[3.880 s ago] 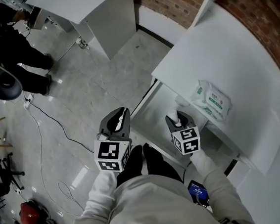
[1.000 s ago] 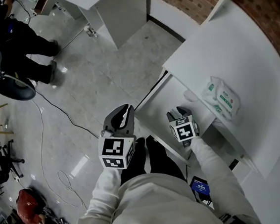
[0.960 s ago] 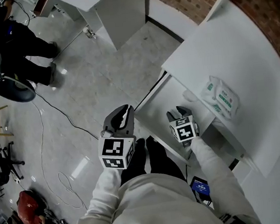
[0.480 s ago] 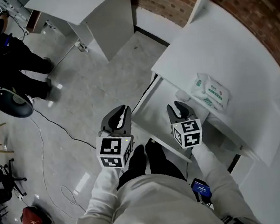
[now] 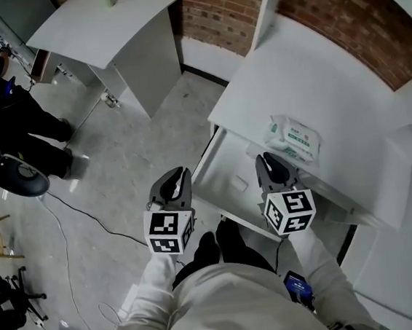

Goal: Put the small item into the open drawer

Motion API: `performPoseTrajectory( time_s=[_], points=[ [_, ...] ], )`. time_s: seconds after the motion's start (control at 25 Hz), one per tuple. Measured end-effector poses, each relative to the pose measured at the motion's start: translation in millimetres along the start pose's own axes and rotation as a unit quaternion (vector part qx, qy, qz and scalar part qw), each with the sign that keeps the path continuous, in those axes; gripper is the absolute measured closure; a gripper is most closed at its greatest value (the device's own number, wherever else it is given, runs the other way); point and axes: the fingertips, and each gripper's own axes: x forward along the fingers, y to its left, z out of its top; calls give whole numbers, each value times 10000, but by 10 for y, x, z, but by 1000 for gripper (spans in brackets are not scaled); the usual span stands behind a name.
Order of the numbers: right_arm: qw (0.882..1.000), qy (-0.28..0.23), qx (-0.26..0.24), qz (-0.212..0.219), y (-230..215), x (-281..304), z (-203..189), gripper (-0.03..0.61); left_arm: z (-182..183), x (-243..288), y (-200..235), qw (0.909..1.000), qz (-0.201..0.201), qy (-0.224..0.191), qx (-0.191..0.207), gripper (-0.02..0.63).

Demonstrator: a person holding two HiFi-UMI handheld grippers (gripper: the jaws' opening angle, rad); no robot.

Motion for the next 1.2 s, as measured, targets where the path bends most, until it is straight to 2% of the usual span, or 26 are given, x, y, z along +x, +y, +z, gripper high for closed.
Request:
performPoseTrajectory(
  time_s=[0.56,1.2],
  points=[
    [9916,-1168,313,-459,-79,-730,643,538,147,53,-156,9990,-334,-218,206,563],
    [9831,-1603,532,-704,98,-1264,617,550,232,-30,-269,9962,-690,-330,420,563]
  ],
)
